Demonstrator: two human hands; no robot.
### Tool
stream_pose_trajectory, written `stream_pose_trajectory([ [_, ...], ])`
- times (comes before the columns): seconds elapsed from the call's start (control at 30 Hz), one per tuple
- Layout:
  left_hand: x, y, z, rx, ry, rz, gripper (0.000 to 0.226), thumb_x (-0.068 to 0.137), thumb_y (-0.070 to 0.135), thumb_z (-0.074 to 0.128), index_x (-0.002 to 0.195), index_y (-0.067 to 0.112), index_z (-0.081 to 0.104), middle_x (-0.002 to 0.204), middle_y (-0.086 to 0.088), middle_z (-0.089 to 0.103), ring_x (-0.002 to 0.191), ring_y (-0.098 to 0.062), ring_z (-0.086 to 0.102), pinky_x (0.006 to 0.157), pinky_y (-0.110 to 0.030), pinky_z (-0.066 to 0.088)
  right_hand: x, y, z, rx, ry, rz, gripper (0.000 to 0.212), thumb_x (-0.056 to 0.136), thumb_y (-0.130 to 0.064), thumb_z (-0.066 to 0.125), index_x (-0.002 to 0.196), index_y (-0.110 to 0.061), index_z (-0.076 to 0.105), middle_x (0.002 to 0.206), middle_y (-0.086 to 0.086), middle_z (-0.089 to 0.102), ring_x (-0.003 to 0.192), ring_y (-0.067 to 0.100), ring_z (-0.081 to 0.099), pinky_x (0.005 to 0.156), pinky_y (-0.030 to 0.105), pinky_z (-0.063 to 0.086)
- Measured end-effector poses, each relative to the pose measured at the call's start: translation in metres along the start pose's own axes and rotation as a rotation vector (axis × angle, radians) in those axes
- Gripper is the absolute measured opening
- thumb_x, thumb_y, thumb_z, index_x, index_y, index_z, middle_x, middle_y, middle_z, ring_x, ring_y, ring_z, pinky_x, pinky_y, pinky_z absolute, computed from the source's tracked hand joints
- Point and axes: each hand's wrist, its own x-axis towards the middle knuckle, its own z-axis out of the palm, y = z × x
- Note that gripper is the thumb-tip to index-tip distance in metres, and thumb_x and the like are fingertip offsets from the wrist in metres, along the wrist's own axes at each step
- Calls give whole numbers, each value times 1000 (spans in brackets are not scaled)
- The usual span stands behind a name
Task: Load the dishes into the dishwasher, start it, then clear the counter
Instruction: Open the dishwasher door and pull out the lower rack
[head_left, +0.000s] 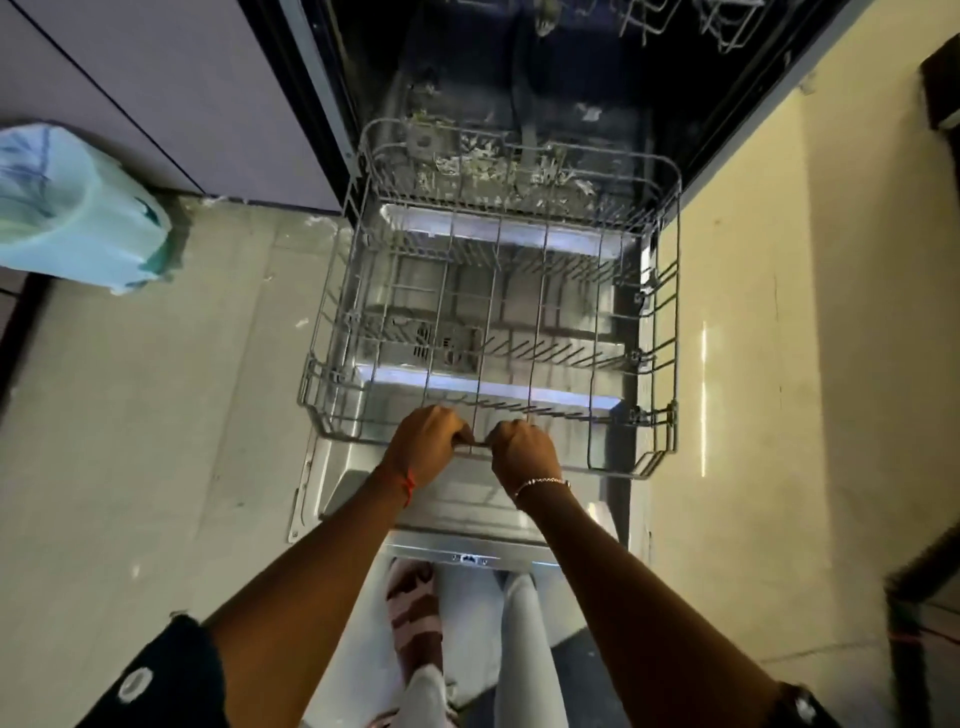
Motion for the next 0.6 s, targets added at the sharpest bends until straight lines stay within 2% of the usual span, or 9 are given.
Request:
stream_pose_trajectory([
  [0.03, -6, -1, 3, -21, -31, 1, 29, 82, -2, 54, 96, 12, 74, 98, -8, 72, 99, -22, 65, 91, -27, 48, -8, -4, 2, 31, -40, -11, 20, 70, 4, 51, 74, -2, 70, 72, 22, 66, 66, 35, 66, 56, 28, 50],
  [0.07, -11, -1, 4, -37, -46, -4, 27, 81, -3, 57, 96, 12, 74, 98, -7, 73, 98, -20, 65, 91, -28, 48, -15, -4, 7, 15, -73, 14, 26, 83, 2, 44, 95, 1, 67, 94, 25, 65, 88, 38, 64, 72, 33, 49],
  [0.13, -17, -1, 7, -49, -20, -17, 23, 82, 1, 60, 95, 12, 74, 98, -7, 72, 98, -20, 65, 91, -29, 48, -21, -3, 14, -12, -104, 42, 32, 94, -5, 35, 116, -2, 58, 116, 21, 59, 108, 34, 56, 86, 34, 43],
  [0.2, -16, 3, 7, -37, -30, -38, 20, 83, 3, 60, 95, 11, 74, 99, -7, 72, 98, -20, 65, 91, -27, 47, -18, -5, 10, -9, -129, 62, 32, 94, -7, 35, 117, -3, 56, 119, 19, 58, 111, 32, 54, 87, 33, 42],
  [0.27, -10, 5, 2, -20, -110, -34, 18, 84, 5, 60, 97, 8, 73, 100, -8, 71, 97, -20, 65, 90, -26, 47, -12, -7, 3, 0, -156, 58, 29, 93, -6, 37, 115, -2, 56, 119, 20, 57, 111, 32, 54, 87, 33, 42],
  [0.33, 1, 8, -11, -15, -164, -35, 18, 85, 7, 59, 98, 7, 72, 101, -10, 70, 96, -22, 65, 88, -30, 49, -5, -8, -11, -20, -192, 54, 28, 91, -5, 40, 113, 0, 56, 118, 21, 57, 111, 35, 55, 87, 35, 44],
  [0.4, 21, 13, -33, -25, -126, -28, 18, 85, 6, 56, 95, 5, 71, 101, -12, 69, 96, -26, 64, 83, -30, 49, 7, -8, -32, -9, -163, 78, 28, 90, -5, 39, 112, 1, 56, 117, 22, 57, 109, 36, 55, 87, 37, 45],
  [0.5, 69, 30, -85, -2, 49, 45, 19, 87, 3, 53, 101, 2, 65, 108, -13, 62, 100, -26, 59, 84, -28, 46, 49, -1, -77, 53, 43, 63, 26, 91, -7, 39, 104, 1, 60, 110, 22, 60, 100, 37, 59, 83, 39, 47],
  [0.6, 129, 49, -146, 74, 249, 176, 30, 83, -2, 54, 113, -1, 58, 120, -16, 53, 114, -27, 49, 97, -28, 40, 101, 7, -142, 77, 323, -32, 24, 93, -7, 40, 97, 2, 62, 103, 19, 61, 90, 32, 61, 74, 35, 50],
])
